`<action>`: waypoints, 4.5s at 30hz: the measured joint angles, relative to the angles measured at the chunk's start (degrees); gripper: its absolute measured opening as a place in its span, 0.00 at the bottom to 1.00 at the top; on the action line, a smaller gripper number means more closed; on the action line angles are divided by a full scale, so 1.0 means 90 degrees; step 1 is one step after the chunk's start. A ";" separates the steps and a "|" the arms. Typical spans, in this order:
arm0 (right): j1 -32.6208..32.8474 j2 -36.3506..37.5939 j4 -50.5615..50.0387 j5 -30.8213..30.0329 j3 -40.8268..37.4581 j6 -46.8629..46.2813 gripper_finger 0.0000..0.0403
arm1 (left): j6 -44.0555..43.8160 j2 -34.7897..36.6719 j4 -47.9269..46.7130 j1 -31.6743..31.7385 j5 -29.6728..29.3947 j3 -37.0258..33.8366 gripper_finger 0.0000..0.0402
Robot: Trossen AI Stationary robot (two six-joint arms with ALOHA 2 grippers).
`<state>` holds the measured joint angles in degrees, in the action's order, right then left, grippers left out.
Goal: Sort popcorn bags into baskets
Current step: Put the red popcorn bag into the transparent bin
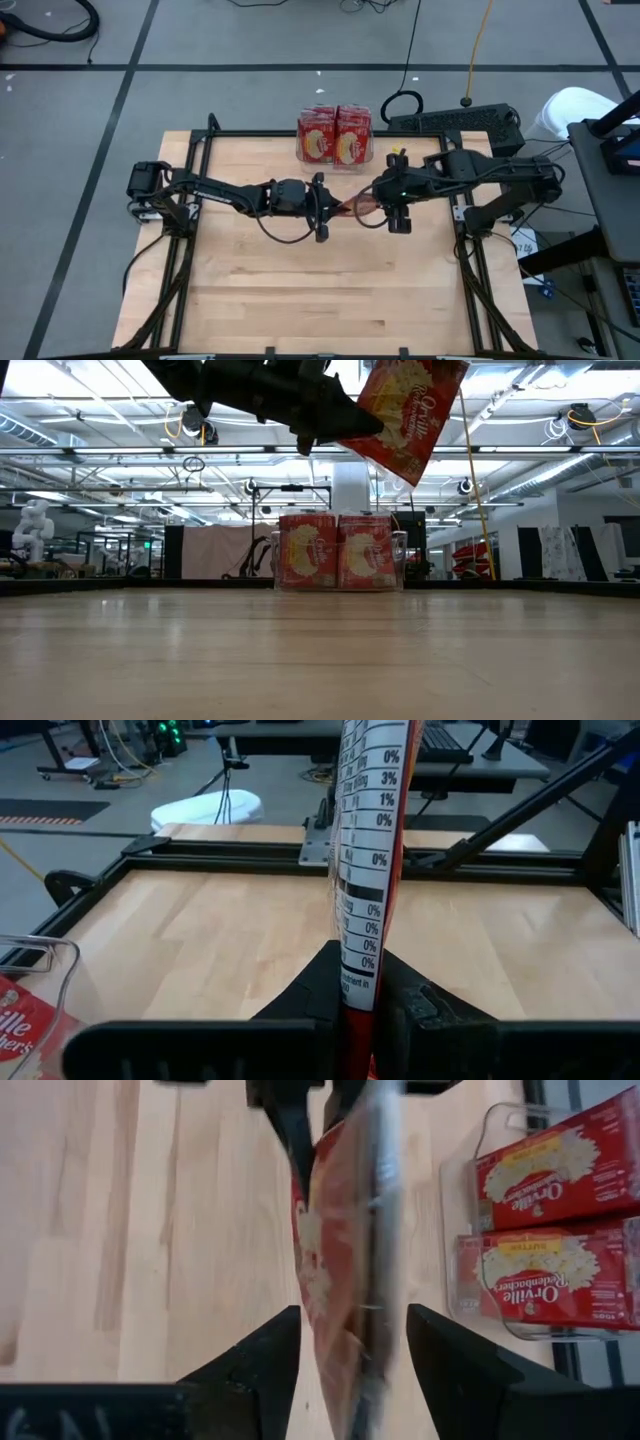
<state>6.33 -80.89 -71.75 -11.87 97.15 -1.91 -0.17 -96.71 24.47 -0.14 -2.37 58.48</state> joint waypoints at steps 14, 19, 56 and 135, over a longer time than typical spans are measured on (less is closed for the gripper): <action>-0.0283 -0.0301 0.0042 0.0083 -0.0007 0.0427 0.15 | -0.0060 0.0000 0.0265 0.0006 0.0403 0.0000 0.09; -0.0473 -0.0260 0.0119 0.0571 -0.0007 0.0750 0.03 | -0.0190 0.0000 0.0296 0.0002 0.0423 0.0000 0.09; -0.3523 -0.0736 0.0920 0.1014 0.0760 0.3355 0.04 | -0.1398 0.1411 -0.3752 -0.0121 -0.1921 0.0005 0.46; -0.4575 -0.3695 0.1614 0.0320 0.0709 0.3985 0.07 | -0.1519 0.1277 -0.2710 -0.0418 -0.1887 -0.1049 0.41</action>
<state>-34.85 -114.15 -57.22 -8.99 103.53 33.95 -13.84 -85.21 0.08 -3.90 -19.35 49.04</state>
